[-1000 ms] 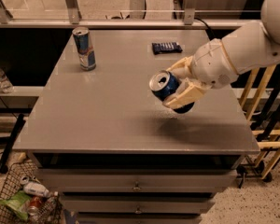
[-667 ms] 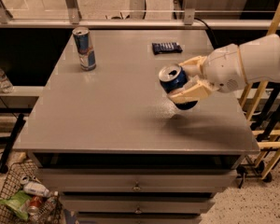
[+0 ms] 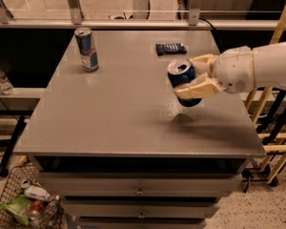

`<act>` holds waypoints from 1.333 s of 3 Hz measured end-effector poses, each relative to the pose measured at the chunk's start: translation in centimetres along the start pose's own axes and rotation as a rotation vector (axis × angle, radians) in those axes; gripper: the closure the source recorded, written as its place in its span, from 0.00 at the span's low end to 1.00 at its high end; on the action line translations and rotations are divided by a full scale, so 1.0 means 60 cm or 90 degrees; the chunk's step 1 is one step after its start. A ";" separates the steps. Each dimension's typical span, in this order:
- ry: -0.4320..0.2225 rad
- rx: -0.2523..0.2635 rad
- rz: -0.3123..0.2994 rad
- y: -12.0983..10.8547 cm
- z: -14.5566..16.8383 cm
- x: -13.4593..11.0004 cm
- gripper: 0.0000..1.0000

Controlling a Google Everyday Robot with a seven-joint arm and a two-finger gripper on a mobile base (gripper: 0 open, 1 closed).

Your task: Place pepsi can upright

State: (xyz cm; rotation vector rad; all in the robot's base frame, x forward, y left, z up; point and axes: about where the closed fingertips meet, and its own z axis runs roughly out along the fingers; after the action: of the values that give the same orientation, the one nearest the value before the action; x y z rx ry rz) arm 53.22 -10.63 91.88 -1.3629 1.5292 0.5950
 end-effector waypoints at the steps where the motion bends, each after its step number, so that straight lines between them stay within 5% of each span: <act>1: -0.051 0.021 0.028 -0.002 -0.003 0.001 1.00; 2: -0.122 0.051 0.061 -0.008 -0.012 0.000 1.00; 4: -0.156 0.073 0.111 -0.014 0.004 0.025 1.00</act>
Offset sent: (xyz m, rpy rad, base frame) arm 0.0046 -0.0231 0.0069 0.3838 -0.0120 -0.1225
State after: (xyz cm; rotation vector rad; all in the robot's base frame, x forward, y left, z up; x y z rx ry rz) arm 54.21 -11.35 90.64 -1.0362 1.4654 0.7429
